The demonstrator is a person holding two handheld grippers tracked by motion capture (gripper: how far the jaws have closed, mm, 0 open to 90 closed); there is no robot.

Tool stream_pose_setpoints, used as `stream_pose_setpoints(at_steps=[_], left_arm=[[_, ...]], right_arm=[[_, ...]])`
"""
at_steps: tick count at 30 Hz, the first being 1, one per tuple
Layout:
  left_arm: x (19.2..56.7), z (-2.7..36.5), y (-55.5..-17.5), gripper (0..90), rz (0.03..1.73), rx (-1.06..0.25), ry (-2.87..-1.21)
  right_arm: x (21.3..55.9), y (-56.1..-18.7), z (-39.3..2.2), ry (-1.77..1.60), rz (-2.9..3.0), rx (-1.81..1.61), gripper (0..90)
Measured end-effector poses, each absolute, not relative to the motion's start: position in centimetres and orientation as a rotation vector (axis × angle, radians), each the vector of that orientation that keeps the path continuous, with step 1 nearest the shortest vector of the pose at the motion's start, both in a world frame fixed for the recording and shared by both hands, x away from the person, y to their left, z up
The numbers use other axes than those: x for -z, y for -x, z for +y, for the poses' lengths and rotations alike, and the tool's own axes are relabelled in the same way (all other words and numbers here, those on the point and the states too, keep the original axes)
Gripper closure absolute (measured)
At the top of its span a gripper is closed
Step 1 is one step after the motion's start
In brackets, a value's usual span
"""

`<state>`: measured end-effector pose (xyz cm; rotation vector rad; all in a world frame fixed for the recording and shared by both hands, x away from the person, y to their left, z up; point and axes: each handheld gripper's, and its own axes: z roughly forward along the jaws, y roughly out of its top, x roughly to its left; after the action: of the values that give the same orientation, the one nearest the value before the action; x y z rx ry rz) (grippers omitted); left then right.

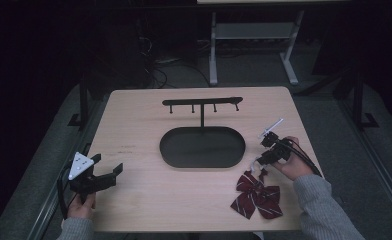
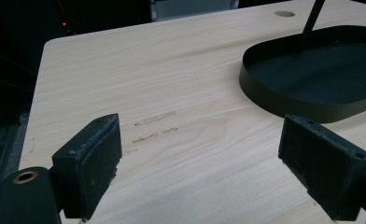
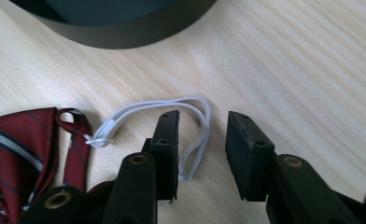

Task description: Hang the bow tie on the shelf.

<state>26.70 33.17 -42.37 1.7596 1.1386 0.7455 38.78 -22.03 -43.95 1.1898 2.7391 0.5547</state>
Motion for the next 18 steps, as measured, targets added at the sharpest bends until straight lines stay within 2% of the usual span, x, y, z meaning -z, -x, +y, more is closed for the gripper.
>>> stream_pose_setpoints(at_steps=[11, 18], left_arm=[[42.38, 33.22, -26.70, 12.8, 1.140, -0.742, -1.758], [42.32, 33.22, -26.70, 12.9, 1.141, -0.748, -1.750]], right_arm=[[44.41, -38.68, -21.46, -1.154, 2.738, -0.489, 73.0], [44.41, -38.72, -21.59, -1.170, 2.754, -0.503, 83.4]])
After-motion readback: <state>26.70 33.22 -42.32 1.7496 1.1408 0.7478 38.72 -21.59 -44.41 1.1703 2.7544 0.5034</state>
